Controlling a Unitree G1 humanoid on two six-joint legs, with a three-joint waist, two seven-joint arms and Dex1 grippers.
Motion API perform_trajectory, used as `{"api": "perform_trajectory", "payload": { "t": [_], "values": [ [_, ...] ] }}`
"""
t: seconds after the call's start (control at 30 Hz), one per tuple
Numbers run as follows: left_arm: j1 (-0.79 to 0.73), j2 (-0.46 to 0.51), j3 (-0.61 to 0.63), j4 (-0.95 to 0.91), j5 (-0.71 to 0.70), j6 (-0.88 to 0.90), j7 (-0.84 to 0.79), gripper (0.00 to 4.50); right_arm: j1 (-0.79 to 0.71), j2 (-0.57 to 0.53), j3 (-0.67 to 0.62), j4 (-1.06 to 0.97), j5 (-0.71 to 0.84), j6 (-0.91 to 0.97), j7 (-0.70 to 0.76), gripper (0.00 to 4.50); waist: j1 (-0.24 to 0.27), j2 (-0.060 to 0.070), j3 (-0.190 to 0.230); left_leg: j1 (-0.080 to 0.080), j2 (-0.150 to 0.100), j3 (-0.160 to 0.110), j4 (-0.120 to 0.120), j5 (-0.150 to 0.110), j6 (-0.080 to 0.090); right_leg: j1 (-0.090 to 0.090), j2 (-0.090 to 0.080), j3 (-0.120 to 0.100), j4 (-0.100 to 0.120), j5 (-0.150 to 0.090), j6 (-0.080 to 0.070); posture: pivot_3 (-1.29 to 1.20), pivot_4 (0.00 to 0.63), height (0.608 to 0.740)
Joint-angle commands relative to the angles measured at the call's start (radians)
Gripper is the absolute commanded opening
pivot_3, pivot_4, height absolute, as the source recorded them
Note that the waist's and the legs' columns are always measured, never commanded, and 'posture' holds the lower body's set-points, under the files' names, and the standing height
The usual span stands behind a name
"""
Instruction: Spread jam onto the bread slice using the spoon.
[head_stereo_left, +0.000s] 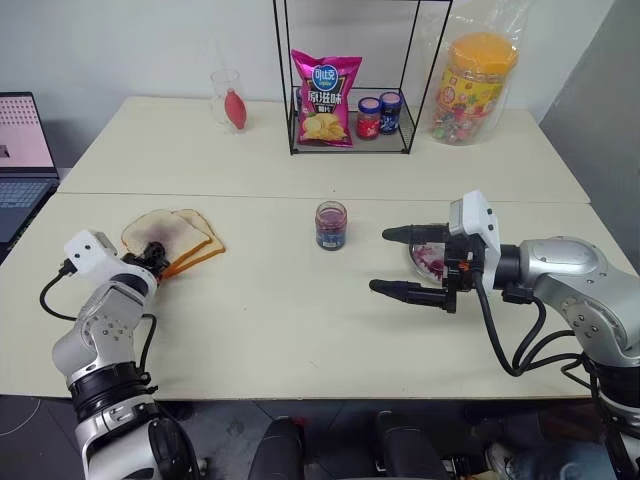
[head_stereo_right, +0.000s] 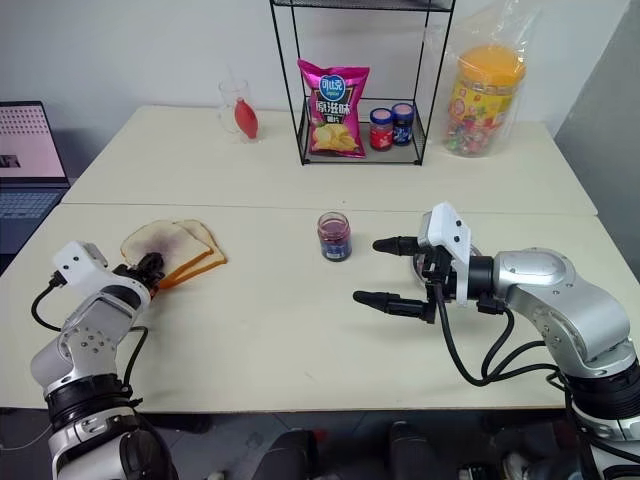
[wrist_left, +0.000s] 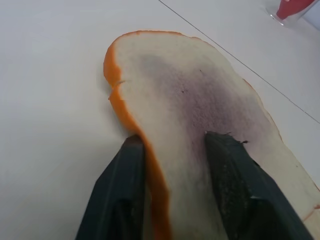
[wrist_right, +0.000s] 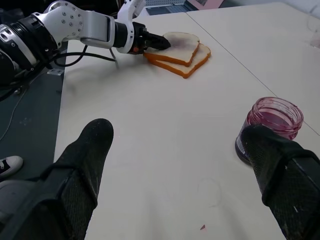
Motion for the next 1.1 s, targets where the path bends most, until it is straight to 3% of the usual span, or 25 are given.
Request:
{"api": "perform_trajectory", "payload": {
  "t": [0.03,0.2,0.7,0.83,1.1],
  "values": [
    [-0.024,0.013,0.008,-0.038,-0.007,-0.031,0.01,1.01,-0.019,0.002,-0.036,-0.027,0.021,-0.001,-0.006,4.5,0.0,0.0,0.0,0.0,0.0,0.0,0.0,0.0,0.0,0.0,0.0,0.0,0.0,0.0,0.0,0.0,0.15,0.74],
    [-0.029,0.011,-0.003,-0.052,0.001,-0.051,0.018,0.06,-0.024,0.004,-0.033,-0.025,0.021,0.001,-0.012,4.5,0.0,0.0,0.0,0.0,0.0,0.0,0.0,0.0,0.0,0.0,0.0,0.0,0.0,0.0,0.0,0.0,0.15,0.74],
    [-0.02,-0.032,-0.033,-0.227,-0.045,-0.025,0.055,0.06,-0.017,0.001,-0.038,-0.015,0.01,-0.007,-0.012,4.5,0.0,0.0,0.0,0.0,0.0,0.0,0.0,0.0,0.0,0.0,0.0,0.0,0.0,0.0,0.0,0.0,0.15,0.74],
    [0.038,-0.04,-0.005,-0.386,-0.214,0.088,-0.001,0.06,-0.009,-0.012,-0.052,-0.015,0.008,-0.01,-0.008,4.5,0.0,0.0,0.0,0.0,0.0,0.0,0.0,0.0,0.0,0.0,0.0,0.0,-0.001,0.0,0.0,0.0,0.15,0.74],
    [0.232,0.005,0.011,-0.562,-0.73,0.374,-0.114,0.06,0.05,-0.067,-0.11,-0.021,0.013,0.0,0.001,4.5,-0.001,0.0,0.0,0.0,0.0,0.0,0.0,0.0,0.0,0.0,0.0,0.0,0.0,0.0,0.0,0.0,0.15,0.74]
  ]
}}
